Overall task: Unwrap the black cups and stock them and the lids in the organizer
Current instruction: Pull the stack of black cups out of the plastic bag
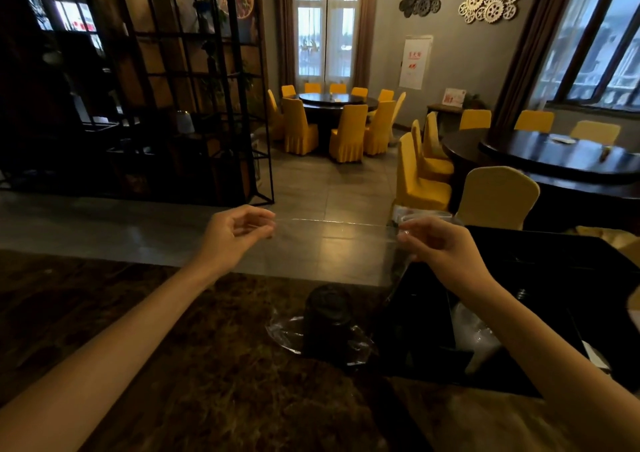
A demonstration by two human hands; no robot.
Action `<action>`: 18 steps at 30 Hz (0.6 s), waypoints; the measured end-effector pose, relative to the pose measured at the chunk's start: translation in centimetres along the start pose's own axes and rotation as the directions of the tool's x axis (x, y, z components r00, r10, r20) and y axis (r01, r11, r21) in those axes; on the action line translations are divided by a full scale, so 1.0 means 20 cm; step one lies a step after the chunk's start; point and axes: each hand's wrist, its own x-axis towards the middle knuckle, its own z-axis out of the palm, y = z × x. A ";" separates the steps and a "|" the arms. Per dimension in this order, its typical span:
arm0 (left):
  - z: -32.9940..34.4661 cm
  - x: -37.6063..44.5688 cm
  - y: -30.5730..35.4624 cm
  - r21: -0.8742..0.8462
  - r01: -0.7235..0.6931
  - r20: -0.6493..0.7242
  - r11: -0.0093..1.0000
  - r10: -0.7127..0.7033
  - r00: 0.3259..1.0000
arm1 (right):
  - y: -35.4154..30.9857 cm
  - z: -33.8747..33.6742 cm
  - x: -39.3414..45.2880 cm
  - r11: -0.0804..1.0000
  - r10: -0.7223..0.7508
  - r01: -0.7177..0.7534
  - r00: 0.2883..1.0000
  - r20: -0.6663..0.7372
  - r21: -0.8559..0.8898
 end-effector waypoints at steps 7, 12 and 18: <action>-0.06 -0.06 0.05 -0.030 -0.038 -0.010 0.999 0.037 0.999 | -0.07 -0.04 -0.07 0.996 -0.011 0.010 1.000 0.017 0.088; -0.13 -0.20 0.15 -0.055 -0.082 -0.024 0.995 0.081 0.996 | -0.17 -0.06 -0.17 0.987 -0.037 0.034 0.999 0.016 0.154; -0.19 -0.42 0.25 -0.046 -0.101 -0.041 0.994 0.099 0.994 | -0.27 -0.07 -0.35 0.984 -0.096 0.089 0.995 0.037 0.152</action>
